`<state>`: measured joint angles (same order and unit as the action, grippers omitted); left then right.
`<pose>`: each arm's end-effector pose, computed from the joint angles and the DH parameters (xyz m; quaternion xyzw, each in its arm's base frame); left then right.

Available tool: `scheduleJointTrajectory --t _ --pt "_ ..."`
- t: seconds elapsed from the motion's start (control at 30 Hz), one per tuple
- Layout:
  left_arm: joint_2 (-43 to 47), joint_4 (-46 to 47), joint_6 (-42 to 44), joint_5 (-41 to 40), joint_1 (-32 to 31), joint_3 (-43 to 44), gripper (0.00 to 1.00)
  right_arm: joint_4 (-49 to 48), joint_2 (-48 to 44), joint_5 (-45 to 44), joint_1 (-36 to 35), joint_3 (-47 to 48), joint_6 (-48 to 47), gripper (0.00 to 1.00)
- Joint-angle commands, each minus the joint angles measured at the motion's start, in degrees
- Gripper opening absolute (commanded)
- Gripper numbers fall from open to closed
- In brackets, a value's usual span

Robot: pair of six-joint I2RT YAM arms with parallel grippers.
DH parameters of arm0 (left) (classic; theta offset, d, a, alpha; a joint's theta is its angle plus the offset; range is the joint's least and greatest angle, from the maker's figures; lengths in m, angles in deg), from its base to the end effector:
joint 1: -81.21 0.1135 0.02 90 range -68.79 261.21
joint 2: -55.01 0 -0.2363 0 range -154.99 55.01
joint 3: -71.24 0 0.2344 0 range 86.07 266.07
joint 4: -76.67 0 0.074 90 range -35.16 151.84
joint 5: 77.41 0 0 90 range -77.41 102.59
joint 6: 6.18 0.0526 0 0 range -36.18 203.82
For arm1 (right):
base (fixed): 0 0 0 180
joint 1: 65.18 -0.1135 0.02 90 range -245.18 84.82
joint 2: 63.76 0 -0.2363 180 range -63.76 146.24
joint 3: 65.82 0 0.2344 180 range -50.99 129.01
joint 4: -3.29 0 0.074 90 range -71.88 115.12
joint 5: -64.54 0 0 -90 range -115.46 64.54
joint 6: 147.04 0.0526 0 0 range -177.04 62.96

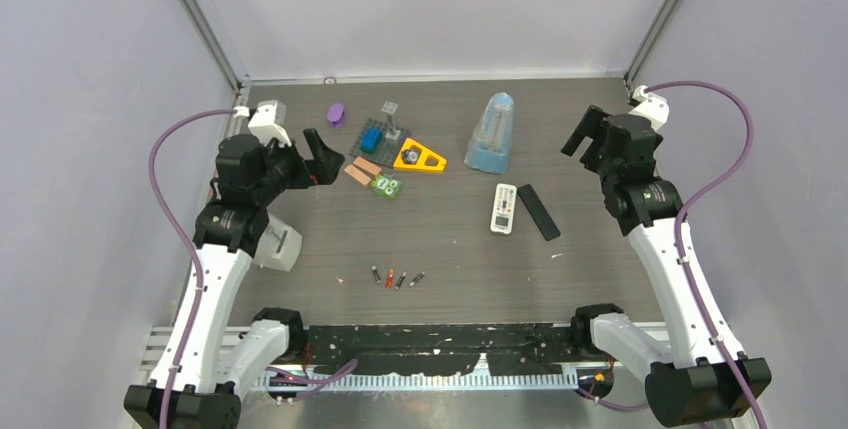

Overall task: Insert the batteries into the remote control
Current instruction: Pick up the remote control from the center of the board.

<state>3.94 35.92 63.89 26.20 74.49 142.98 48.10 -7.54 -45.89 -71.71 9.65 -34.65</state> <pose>0.2055 -0.0367 0.3371 -0.0262 0.8162 -0.2256 0.5313 0.2218 0.0069 0.3340 0.2085 0.8116 -0.0143 0.5456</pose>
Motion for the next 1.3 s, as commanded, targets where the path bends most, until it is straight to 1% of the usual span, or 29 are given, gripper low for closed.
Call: scheduleJointTrajectory --t 0.0,0.2,0.3,0.4,0.5,0.63,0.67,0.7,0.8,0.87,0.97,1.03,1.27 --pt "0.8 2.0 -1.3 -0.6 0.1 -0.1 1.0 0.2 -1.9 5.3 0.1 1.1 -1.2 0.95" --pt "0.4 -0.7 -1.9 0.0 0.5 0.9 1.0 4.3 -3.8 11.3 0.1 -2.5 -1.2 0.94" --pt "-0.3 -1.6 -2.3 4.5 1.2 2.4 0.99 4.4 -5.9 13.5 0.0 -5.7 0.4 0.91" --pt "-0.8 -2.2 -2.6 7.0 1.3 2.9 1.0 3.0 -7.7 15.6 -0.4 -10.4 3.3 0.88" --pt "0.9 2.9 -2.0 13.8 1.2 -1.3 1.0 2.5 -7.1 15.1 -3.2 -12.5 4.5 0.83" --pt "3.1 6.6 -4.8 15.9 1.2 -6.3 0.99 3.3 -3.2 6.2 -12.1 -12.3 6.2 0.84" --pt "3.6 6.9 -5.3 16.1 1.2 -7.0 0.99 3.2 -1.6 5.2 -14.9 -12.3 7.3 0.85" --pt "3.9 7.2 -5.5 16.2 1.3 -7.8 1.0 2.9 -0.6 3.7 -16.2 -12.4 7.8 0.85" --pt "4.7 7.9 -6.0 14.6 1.2 -9.3 1.0 1.1 4.5 -0.1 -22.4 -12.5 11.0 0.89" --pt "5.6 9.1 -7.3 12.1 1.3 -10.8 1.0 -0.1 8.0 -2.7 -25.5 -12.4 12.6 0.92" --pt "6.7 9.7 -7.3 10.5 1.2 -11.9 1.0 -1.4 13.7 -5.3 -28.7 -11.7 14.9 0.95" --pt "7.7 9.6 -7.3 9.6 1.2 -12.6 0.99 -3.0 16.8 -5.1 -29.2 -11.4 15.1 0.97" --pt "9.1 10.9 -7.1 10.0 1.3 -15.1 1.0 -6.3 25.2 -4.9 -29.3 -10.5 15.6 0.98"
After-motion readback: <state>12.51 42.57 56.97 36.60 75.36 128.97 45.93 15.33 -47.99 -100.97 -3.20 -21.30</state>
